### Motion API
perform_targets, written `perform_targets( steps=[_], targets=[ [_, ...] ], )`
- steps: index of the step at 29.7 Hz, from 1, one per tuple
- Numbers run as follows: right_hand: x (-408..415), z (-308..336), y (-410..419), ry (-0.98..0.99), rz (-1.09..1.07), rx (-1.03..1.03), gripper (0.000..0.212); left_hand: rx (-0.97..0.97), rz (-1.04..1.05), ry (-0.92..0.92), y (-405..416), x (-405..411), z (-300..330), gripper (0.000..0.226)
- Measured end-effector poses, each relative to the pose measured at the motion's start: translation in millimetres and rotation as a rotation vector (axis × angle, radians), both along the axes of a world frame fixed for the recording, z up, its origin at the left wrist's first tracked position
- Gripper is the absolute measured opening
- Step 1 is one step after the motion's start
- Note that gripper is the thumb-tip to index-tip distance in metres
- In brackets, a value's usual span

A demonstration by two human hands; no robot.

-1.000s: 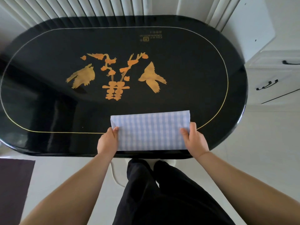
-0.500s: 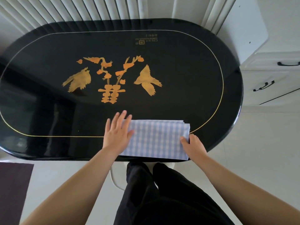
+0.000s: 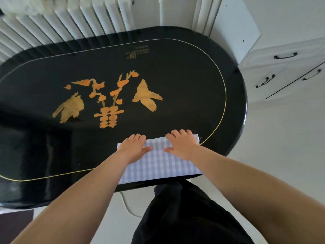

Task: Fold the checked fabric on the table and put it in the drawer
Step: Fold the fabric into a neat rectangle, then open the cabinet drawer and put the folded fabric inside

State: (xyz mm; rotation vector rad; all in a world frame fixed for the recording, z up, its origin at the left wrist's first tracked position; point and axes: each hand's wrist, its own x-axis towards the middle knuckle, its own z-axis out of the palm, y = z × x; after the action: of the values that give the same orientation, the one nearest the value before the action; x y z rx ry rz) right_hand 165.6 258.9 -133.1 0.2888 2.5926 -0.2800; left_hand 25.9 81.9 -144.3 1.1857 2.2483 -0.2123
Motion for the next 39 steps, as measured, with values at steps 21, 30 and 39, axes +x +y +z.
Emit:
perform_targets(
  steps=[21,30,39],
  targets=[
    [110.2,16.3,82.3,-0.075,-0.313,-0.25,0.059,-0.227,-0.39,-0.201,141.0,59.3,25.6,0.053],
    [201.0,43.1,259.8,-0.08,-0.303,-0.268,0.084,0.108,-0.538,-0.079,328.0,160.6,46.7,0.045],
    [281.5,64.9,396.3,0.016,-0.438,-0.2,0.021,0.303,-0.696,0.026,484.5,253.8,66.4,0.037]
  ],
)
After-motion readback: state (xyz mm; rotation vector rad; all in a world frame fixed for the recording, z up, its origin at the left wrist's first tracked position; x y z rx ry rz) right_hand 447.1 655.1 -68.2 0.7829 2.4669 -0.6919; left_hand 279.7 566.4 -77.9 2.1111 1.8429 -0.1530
